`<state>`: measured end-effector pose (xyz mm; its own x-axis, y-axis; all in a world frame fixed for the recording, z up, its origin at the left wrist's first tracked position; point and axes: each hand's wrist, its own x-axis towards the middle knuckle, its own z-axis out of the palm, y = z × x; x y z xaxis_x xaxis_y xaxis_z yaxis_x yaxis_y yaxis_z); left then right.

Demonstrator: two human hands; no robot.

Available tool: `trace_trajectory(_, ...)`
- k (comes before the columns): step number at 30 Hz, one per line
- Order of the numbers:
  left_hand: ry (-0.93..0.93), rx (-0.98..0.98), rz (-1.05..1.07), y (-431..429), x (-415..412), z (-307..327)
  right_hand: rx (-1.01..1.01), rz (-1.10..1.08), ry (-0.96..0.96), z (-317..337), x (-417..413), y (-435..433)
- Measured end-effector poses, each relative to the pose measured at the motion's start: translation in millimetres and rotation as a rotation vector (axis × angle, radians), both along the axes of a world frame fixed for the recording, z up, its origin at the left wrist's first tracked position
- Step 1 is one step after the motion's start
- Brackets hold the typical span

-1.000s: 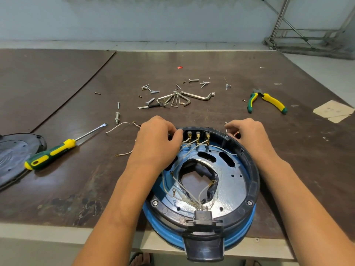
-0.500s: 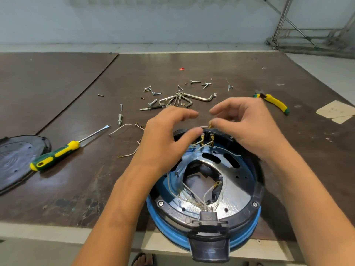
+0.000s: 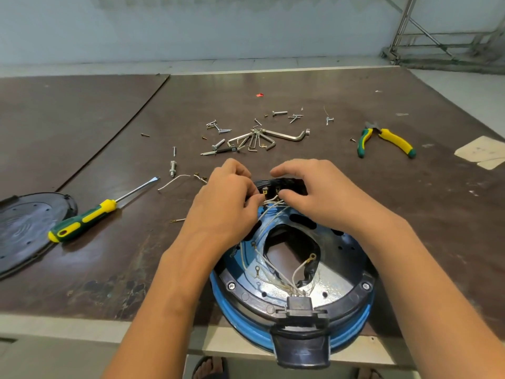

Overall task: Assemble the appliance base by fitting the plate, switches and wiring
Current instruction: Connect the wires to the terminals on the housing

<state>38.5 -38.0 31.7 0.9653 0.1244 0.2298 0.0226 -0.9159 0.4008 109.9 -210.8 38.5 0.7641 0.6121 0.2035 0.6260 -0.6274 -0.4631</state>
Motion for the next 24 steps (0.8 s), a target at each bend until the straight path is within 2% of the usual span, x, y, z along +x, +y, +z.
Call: trace_trajectory(24, -0.009, -0.157, -0.01, -1.0, 4.4, -0.7, 0.031, 0.001, 0.021, -10.8, 2.5, 2.7)
